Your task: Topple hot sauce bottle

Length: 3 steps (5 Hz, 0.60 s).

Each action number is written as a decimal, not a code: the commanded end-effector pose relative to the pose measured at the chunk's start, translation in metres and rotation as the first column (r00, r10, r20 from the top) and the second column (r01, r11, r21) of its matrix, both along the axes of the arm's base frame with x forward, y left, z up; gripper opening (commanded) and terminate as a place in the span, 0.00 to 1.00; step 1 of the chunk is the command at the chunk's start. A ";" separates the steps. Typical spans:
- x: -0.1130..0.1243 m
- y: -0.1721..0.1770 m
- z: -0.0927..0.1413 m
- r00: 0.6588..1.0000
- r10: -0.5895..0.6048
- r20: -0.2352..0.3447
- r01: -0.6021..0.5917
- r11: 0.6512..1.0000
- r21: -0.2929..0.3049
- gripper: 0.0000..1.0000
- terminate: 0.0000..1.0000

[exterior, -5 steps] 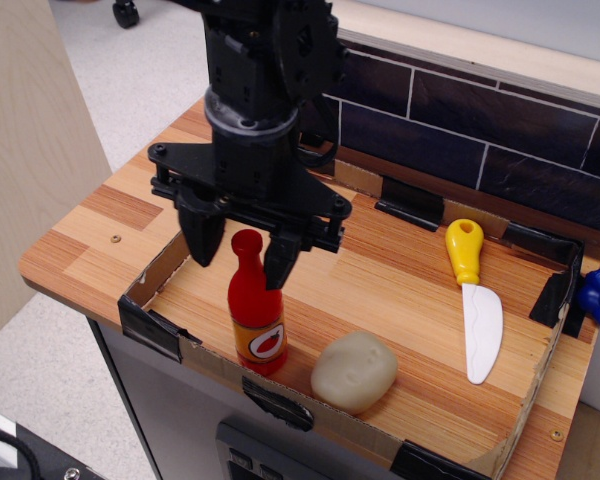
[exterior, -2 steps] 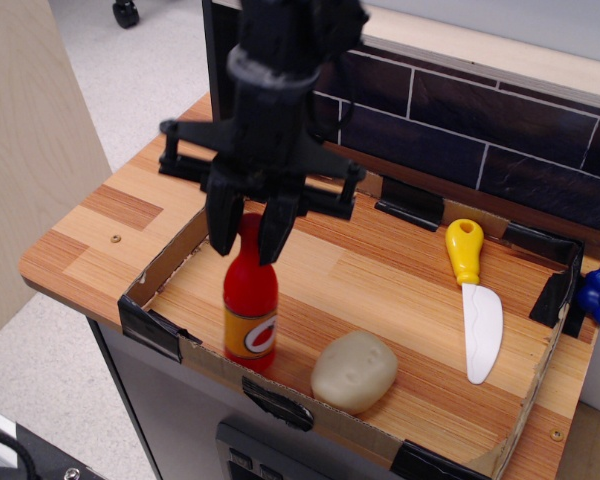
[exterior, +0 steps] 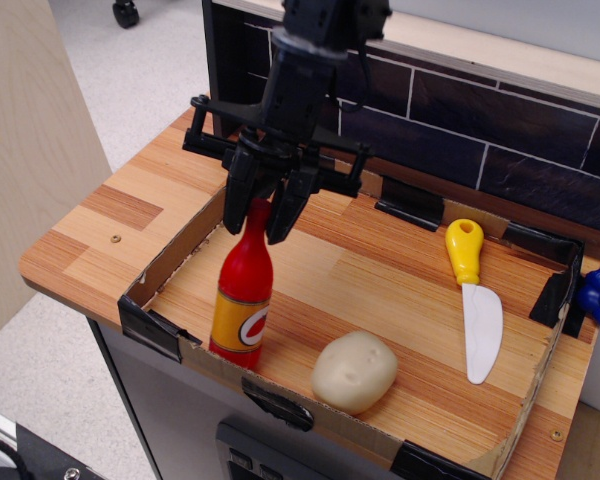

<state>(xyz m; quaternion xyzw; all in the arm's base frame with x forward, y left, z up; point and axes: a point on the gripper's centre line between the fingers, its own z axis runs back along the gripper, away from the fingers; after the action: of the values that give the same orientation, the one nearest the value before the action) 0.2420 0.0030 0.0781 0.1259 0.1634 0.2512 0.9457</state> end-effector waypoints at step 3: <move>0.063 0.000 -0.038 0.803 -0.111 0.586 0.184 0.981 -0.066 0.00 0.00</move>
<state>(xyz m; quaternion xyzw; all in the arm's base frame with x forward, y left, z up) 0.2937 0.0020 0.0238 -0.0003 -0.1056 0.1946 0.9752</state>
